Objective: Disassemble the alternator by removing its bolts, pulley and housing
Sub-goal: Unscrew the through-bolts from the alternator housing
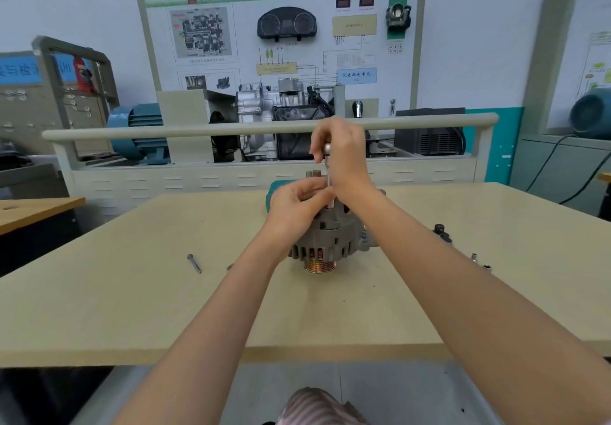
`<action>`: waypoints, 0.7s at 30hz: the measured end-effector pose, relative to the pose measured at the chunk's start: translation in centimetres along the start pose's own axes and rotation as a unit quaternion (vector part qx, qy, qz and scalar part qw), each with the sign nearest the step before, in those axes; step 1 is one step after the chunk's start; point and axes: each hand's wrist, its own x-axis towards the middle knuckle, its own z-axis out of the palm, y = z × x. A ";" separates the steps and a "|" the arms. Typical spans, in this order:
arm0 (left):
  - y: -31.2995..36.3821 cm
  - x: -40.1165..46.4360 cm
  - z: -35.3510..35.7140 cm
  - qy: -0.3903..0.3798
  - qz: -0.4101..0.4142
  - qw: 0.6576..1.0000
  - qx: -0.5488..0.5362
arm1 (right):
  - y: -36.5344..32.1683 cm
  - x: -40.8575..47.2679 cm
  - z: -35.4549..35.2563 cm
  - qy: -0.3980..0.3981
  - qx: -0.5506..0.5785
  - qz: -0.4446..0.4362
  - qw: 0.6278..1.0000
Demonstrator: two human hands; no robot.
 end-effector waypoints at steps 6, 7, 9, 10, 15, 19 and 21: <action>0.4 0.1 -0.1 0.054 -0.023 0.998 0.037 | 1.4 -1.4 1.1 0.033 -0.629 -0.152 0.762; 0.3 0.1 0.0 0.053 -0.022 0.997 0.043 | 1.4 -1.6 1.2 0.036 -0.669 -0.146 0.728; 0.6 0.0 0.1 0.055 -0.020 0.997 0.045 | 1.2 -1.8 1.5 0.033 -0.668 -0.151 0.728; 0.8 -0.2 0.2 0.056 -0.020 0.997 0.044 | 1.1 -1.7 1.7 0.027 -0.650 -0.152 0.744; 1.0 -0.3 0.2 0.022 -0.034 0.998 0.048 | 0.5 -1.1 1.1 0.042 -0.348 -0.099 0.931; 1.0 -0.5 0.3 -0.014 -0.029 0.998 0.053 | -0.2 0.2 0.1 0.051 0.049 0.052 0.996; 1.0 -0.5 0.3 0.004 -0.026 0.999 0.026 | -0.2 0.6 -0.1 0.051 0.086 0.079 0.992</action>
